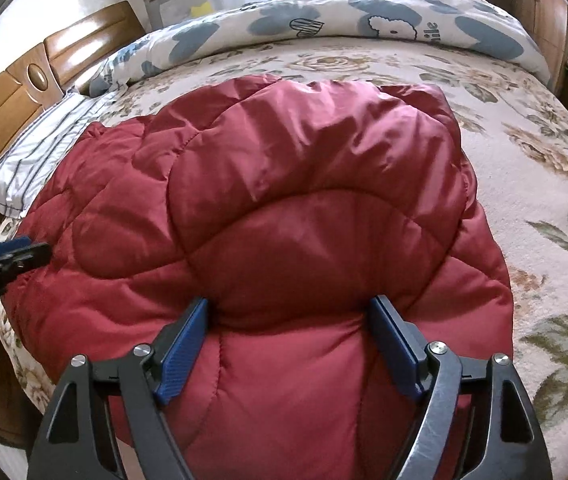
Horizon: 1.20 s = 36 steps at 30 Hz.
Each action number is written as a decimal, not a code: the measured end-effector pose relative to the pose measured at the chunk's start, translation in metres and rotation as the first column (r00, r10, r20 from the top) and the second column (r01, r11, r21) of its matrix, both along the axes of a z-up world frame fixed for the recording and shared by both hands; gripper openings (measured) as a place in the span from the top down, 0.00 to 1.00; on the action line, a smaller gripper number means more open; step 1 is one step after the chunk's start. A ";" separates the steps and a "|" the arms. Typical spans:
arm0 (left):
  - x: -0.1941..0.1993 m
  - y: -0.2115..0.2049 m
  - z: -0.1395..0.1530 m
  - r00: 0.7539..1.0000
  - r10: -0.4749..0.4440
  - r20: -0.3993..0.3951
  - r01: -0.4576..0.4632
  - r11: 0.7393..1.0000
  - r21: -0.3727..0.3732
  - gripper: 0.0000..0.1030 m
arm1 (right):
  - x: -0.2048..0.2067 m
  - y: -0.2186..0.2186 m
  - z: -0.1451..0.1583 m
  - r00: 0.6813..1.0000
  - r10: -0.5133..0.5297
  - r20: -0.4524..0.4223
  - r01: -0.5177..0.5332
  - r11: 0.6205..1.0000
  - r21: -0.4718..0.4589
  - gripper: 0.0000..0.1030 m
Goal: Fold large clothes
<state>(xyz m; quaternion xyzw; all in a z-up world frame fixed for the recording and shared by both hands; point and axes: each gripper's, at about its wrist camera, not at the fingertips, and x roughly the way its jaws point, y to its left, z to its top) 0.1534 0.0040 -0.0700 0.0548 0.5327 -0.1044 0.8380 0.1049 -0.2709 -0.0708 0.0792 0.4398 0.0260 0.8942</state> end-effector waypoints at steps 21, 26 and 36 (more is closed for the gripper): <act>0.000 -0.003 -0.005 0.999 -0.016 0.031 0.015 1.000 0.018 0.21 | -0.002 -0.003 0.010 1.000 -0.009 -0.011 0.010 1.000 0.021 0.21; -0.011 0.002 0.005 0.999 -0.008 0.046 0.007 0.999 0.031 0.21 | -0.020 0.001 0.021 1.000 0.002 0.009 -0.002 1.000 0.009 0.19; -0.053 0.024 0.021 0.999 -0.024 0.042 0.023 0.999 0.026 0.21 | -0.056 0.014 0.038 0.998 0.065 0.025 -0.065 0.998 0.011 0.19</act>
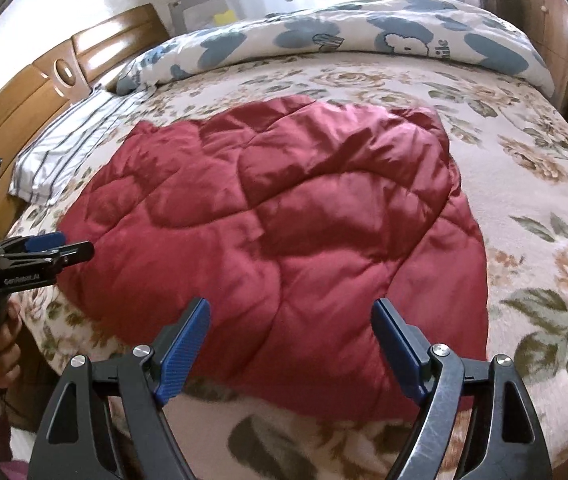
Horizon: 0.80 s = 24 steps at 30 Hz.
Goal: Fold large clothes
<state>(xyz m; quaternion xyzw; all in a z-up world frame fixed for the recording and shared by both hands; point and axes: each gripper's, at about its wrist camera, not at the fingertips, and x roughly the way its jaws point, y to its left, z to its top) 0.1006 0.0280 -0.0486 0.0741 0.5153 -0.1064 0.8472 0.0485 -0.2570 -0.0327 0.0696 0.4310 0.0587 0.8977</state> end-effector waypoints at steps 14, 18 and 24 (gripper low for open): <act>-0.050 0.005 0.006 1.000 -0.022 -0.011 0.023 0.997 0.076 0.21 | -0.049 0.019 -0.003 0.994 0.071 -0.085 -0.070 0.997 0.010 0.13; -0.058 0.002 0.025 0.999 -0.037 0.011 0.036 0.997 0.066 0.21 | -0.057 0.022 0.012 0.994 0.086 -0.067 -0.086 0.996 0.009 0.10; -0.058 0.000 0.043 0.998 -0.043 0.051 0.040 0.997 0.060 0.19 | -0.062 0.025 0.037 0.995 0.097 -0.007 -0.097 0.995 -0.004 0.06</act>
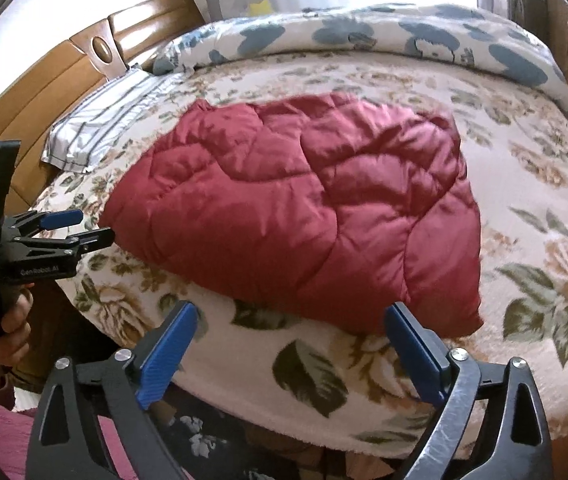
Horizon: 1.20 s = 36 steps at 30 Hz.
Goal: Fold large clothes
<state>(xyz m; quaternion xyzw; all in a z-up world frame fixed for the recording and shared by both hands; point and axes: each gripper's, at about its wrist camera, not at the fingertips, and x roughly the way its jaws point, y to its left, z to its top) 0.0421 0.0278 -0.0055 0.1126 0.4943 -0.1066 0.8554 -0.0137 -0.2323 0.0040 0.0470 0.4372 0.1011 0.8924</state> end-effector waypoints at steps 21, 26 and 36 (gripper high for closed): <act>0.021 -0.011 0.000 1.000 0.000 0.007 0.000 1.000 0.009 0.19 | 0.037 -0.005 -0.003 1.000 -0.014 0.001 0.014 0.999 0.032 0.05; 0.025 -0.013 0.000 1.000 -0.002 0.012 0.002 1.000 0.015 0.19 | 0.045 -0.006 -0.003 1.000 -0.012 0.001 0.012 1.000 0.029 0.05; 0.033 -0.015 -0.002 1.000 -0.002 0.012 0.002 1.000 0.021 0.19 | 0.056 -0.004 -0.002 1.000 -0.005 0.003 0.005 1.000 0.025 0.05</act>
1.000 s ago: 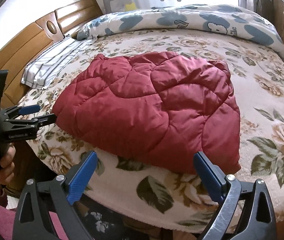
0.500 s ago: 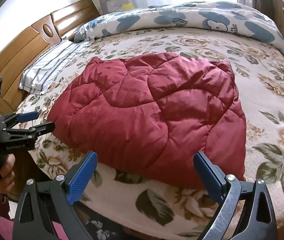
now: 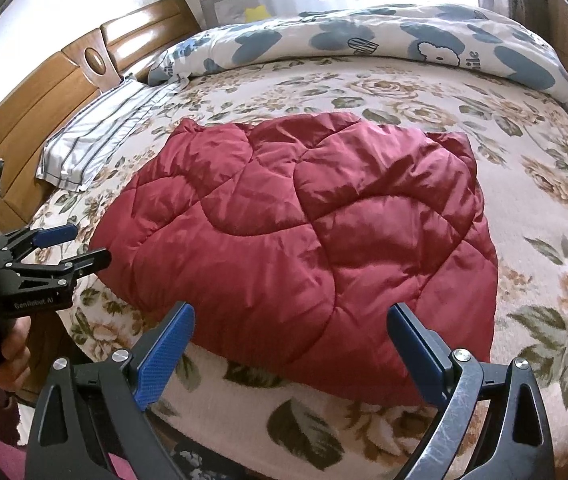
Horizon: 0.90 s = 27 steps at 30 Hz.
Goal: Fold large clothes
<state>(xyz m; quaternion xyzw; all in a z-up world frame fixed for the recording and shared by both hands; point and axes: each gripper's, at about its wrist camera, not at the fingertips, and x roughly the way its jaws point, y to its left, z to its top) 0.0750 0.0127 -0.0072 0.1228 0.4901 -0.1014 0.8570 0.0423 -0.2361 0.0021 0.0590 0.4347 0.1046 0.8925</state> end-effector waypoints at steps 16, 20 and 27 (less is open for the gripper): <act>0.007 -0.004 -0.001 1.000 -0.001 0.008 0.001 1.000 0.009 0.19 | 0.005 0.000 0.001 1.000 0.002 0.000 -0.002 1.000 0.003 0.05; 0.013 -0.006 -0.002 1.000 -0.005 0.010 0.005 1.000 0.009 0.19 | 0.007 0.000 0.001 1.000 0.002 0.002 -0.002 1.000 0.004 0.05; 0.013 -0.006 -0.002 1.000 -0.011 0.010 0.011 1.000 0.001 0.19 | 0.008 0.000 0.002 1.000 0.002 0.002 -0.002 1.000 0.004 0.05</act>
